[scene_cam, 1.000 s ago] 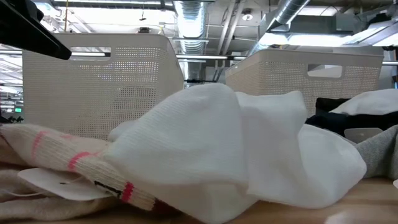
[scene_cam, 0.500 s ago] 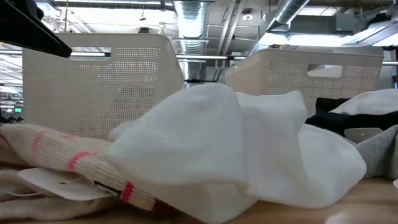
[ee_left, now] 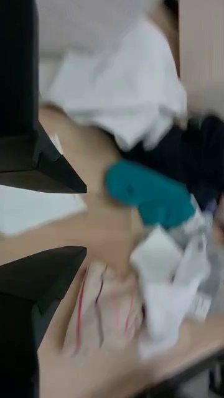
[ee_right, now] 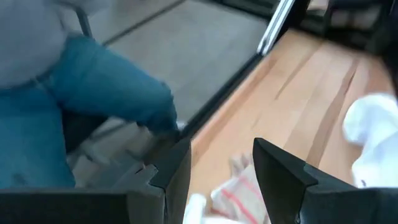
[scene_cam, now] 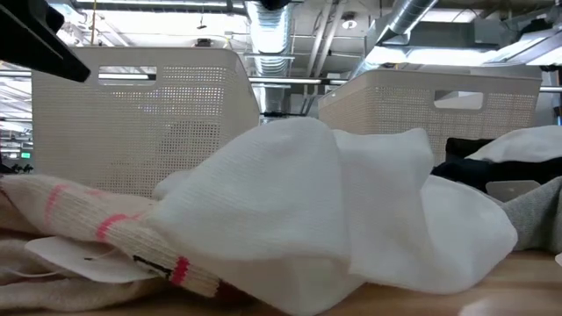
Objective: Sort clothes
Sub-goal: Put the brown sock into the left white bin
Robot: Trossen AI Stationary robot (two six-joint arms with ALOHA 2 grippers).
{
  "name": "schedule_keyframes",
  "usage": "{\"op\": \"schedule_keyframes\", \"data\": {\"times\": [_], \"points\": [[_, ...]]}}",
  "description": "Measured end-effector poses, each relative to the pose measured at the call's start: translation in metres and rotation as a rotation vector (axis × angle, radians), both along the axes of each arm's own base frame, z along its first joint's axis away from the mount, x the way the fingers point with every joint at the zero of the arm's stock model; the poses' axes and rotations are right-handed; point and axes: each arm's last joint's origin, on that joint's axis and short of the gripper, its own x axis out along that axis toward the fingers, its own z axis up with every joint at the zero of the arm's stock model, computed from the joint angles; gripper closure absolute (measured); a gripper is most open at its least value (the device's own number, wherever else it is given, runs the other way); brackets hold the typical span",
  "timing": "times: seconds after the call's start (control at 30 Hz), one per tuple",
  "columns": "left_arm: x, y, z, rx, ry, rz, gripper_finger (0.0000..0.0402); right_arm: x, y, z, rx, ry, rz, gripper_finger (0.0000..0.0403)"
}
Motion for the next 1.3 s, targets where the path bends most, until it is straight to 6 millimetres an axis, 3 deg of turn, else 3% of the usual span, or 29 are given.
{"op": "schedule_keyframes", "data": {"times": [0.2,0.57,1.03,1.3], "points": [[0.005,-0.01,0.006,-0.031,0.012,-0.159,0.0257,0.012,0.001,-0.034,-0.01,0.034,-0.009,0.0216],[0.008,-0.016,-0.002,-0.047,0.04,-0.217,0.0257,0.024,0.002,-0.045,0.013,0.044,-0.028,0.0216],[0.024,-0.021,-0.019,-0.067,0.06,-0.252,0.0257,0.033,-0.018,-0.087,0.0,0.214,-0.141,0.0216],[0.026,-0.02,-0.018,-0.063,0.054,-0.26,0.0257,0.03,-0.023,-0.089,-0.054,0.266,-0.194,0.0221]]}}
